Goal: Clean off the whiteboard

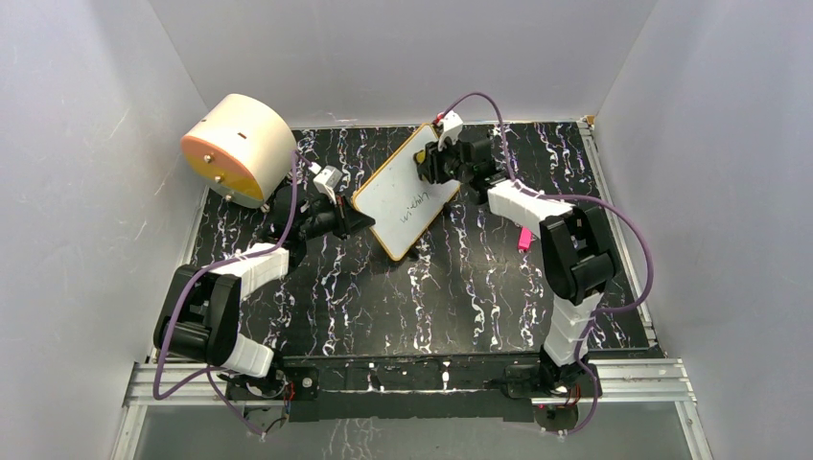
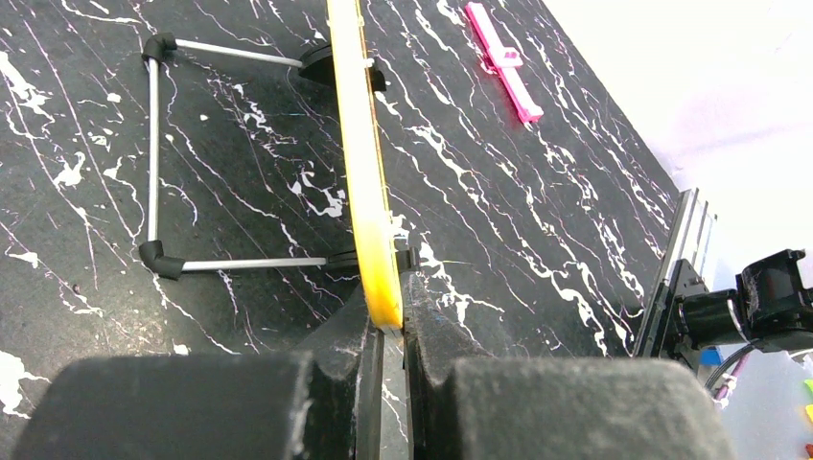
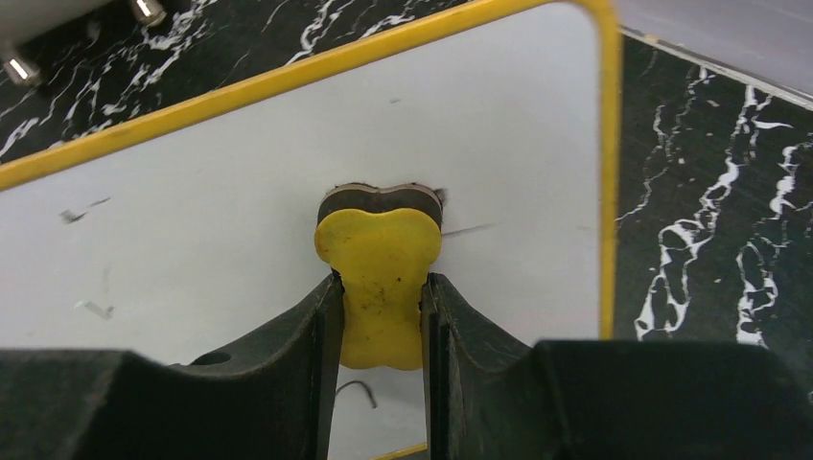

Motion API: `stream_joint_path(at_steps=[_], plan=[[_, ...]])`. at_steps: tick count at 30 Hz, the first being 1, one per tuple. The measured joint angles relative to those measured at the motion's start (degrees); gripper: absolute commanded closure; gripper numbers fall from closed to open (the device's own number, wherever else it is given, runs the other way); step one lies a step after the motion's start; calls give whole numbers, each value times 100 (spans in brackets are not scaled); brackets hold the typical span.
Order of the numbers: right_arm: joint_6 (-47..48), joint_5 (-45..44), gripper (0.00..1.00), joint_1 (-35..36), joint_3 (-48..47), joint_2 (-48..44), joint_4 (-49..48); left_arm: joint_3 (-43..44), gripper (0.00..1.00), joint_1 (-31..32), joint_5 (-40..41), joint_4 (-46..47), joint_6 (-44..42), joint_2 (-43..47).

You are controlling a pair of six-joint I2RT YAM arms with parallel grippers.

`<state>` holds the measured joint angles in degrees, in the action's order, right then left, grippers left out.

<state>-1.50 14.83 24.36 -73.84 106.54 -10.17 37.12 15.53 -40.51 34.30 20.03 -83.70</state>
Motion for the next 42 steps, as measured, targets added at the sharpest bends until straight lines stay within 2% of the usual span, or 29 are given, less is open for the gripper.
stream_joint_path(at_steps=[11,19,34,42], plan=[[-243,-37,79,-203,-756,387,632,2,100,24,31,9,-35,0],[-767,-79,79,-400,-1840,990,1292,2,100,35,109,9,-52,0],[-876,-35,79,-540,-1991,1121,1436,7,100,37,87,-11,-57,0],[-778,109,79,-407,-2804,1169,2085,33,100,37,61,-63,-103,2]])
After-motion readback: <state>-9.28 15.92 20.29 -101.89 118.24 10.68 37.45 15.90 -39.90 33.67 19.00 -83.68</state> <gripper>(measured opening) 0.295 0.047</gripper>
